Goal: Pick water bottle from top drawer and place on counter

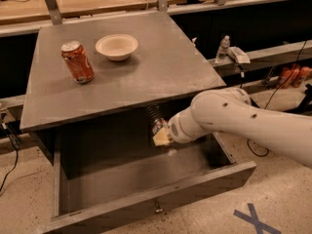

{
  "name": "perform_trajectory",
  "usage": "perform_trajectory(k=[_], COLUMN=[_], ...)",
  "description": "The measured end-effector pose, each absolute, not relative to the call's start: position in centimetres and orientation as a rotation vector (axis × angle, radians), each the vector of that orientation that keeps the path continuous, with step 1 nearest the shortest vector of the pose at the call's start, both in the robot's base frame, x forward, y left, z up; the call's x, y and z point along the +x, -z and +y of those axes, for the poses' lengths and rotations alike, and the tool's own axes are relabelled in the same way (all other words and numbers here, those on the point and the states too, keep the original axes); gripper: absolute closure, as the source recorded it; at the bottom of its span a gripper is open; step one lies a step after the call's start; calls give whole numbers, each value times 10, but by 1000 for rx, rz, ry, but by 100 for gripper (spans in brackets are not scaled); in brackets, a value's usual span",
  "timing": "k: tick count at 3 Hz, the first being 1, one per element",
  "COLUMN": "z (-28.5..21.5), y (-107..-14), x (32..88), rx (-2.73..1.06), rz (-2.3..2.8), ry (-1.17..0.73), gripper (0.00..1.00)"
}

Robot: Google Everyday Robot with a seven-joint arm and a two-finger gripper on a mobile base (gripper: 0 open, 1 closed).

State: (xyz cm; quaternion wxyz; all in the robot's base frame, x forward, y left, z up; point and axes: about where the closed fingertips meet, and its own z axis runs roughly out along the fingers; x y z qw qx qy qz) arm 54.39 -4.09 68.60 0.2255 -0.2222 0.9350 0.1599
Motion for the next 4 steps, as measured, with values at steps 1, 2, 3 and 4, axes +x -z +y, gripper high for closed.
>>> perform_trajectory(k=[1,2,3,4], z=[-79,-136,-198,-223], y=[-769,-807,-863,-900], x=[533,498,450,440], rx=[-600,-667,-821,-889], rz=[2473,2467,2436,2390], ry=[-573,-572,-468,-377], gripper=[100,100,100,100])
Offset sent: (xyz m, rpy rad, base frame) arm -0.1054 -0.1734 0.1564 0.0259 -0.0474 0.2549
